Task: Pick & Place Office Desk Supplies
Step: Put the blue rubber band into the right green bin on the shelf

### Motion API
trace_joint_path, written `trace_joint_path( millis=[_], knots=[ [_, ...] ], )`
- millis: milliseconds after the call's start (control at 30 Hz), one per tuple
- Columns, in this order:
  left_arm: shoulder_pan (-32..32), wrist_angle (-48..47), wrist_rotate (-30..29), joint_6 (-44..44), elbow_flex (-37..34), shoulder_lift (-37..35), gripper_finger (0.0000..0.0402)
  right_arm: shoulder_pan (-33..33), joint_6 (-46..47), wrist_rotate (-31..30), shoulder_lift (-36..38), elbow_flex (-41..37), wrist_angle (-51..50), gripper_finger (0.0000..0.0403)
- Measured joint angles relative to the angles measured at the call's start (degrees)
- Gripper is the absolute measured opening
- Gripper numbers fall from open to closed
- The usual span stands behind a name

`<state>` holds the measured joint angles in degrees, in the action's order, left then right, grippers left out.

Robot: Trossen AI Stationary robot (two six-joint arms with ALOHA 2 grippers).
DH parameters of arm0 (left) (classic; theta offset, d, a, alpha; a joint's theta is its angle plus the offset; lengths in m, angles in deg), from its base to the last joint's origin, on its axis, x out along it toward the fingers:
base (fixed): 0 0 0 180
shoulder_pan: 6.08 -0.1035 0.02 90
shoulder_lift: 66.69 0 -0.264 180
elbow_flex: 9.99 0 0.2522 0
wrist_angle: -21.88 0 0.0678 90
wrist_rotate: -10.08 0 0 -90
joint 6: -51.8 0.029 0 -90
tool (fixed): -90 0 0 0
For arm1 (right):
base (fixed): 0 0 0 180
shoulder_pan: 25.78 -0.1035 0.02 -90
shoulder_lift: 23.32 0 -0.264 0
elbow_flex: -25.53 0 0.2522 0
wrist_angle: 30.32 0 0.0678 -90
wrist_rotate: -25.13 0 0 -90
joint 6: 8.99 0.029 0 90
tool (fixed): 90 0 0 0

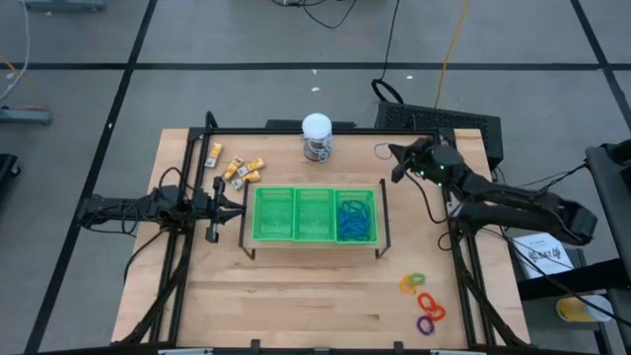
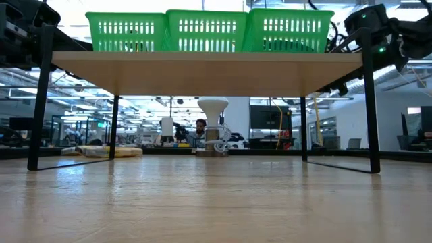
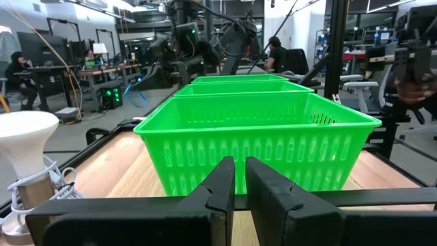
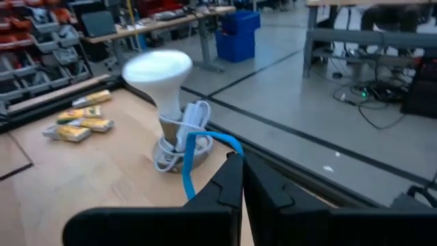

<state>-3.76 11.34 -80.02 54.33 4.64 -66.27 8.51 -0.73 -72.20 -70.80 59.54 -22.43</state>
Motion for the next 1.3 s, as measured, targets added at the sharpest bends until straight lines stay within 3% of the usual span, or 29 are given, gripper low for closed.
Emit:
trace_joint_path(
  millis=[400, 600, 1300],
  knots=[
    [0.0, 0.0, 0.0, 0.0, 0.0, 0.0, 0.0044, -5.2, -0.2, 0.0, 3.0, 0.0, 3.9, 0.0],
    [0.0, 0.0, 0.0, 0.0, 0.0, 0.0, 0.0045, -8.3, -0.2, 0.1, 3.0, 4.2, -0.7, 0.0],
    [0.0, 0.0, 0.0, 0.0, 0.0, 0.0, 0.0045, -29.2, -1.9, 0.0, 0.8, 15.0, -3.2, 0.0]
  ],
)
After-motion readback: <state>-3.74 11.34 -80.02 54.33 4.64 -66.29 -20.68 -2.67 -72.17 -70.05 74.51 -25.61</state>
